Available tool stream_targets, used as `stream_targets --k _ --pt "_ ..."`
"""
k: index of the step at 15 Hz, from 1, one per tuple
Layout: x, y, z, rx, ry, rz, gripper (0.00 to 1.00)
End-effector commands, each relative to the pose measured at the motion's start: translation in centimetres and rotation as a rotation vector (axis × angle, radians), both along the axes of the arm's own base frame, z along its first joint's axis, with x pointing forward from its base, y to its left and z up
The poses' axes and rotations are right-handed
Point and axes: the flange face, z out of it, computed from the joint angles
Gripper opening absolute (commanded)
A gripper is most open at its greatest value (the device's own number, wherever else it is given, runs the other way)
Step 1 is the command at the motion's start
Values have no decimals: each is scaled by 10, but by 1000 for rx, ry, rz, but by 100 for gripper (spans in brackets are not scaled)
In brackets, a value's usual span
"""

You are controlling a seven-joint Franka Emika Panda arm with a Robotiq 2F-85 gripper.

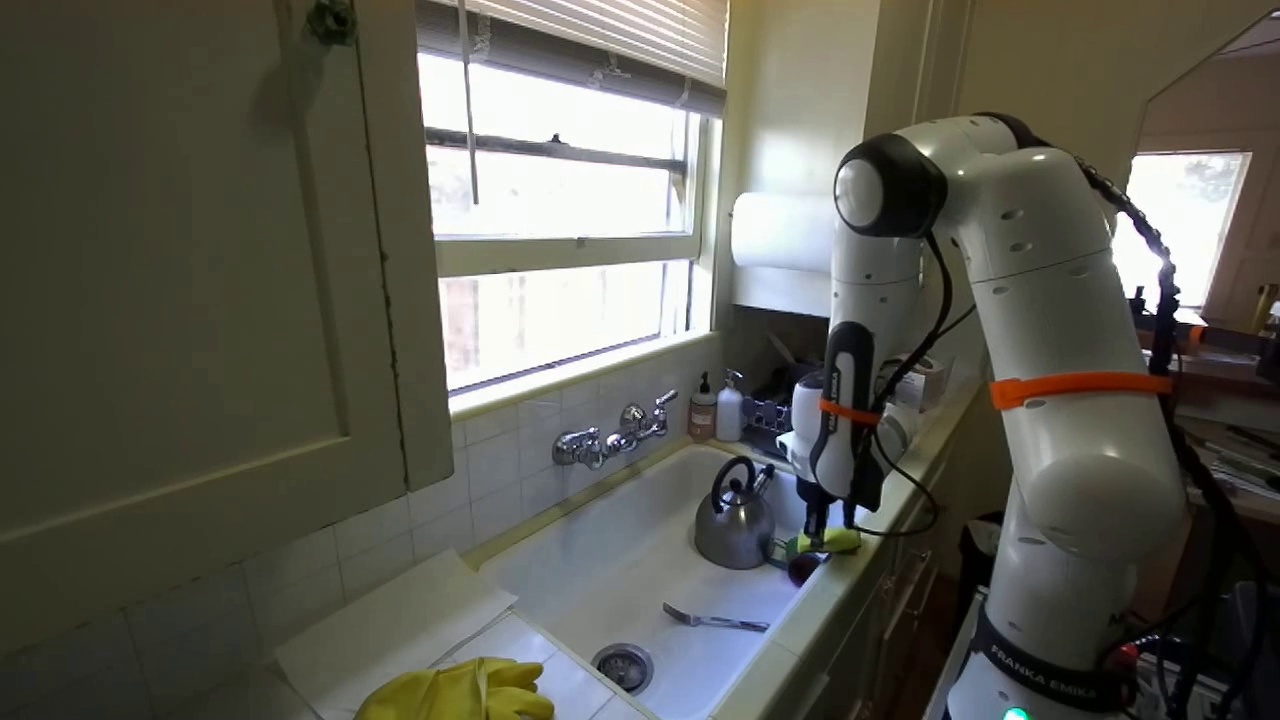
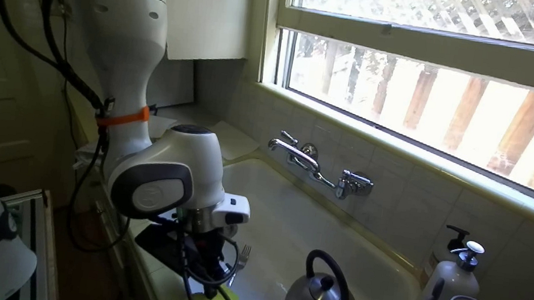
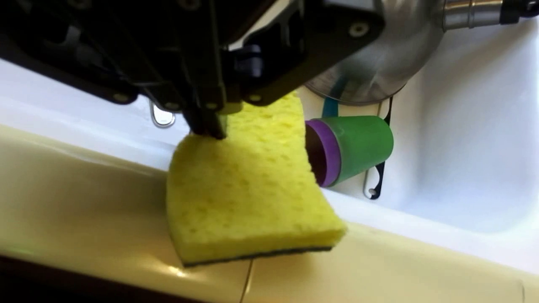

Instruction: Use the sponge to clean the sides of the sink

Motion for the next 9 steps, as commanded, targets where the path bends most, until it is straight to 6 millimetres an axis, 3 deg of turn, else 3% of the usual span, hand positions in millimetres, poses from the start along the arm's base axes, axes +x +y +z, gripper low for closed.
stream_targets --k 1,9 --pt "13 10 9 -25 -44 6 1" --pt "63 41 30 -58 -180 49 1"
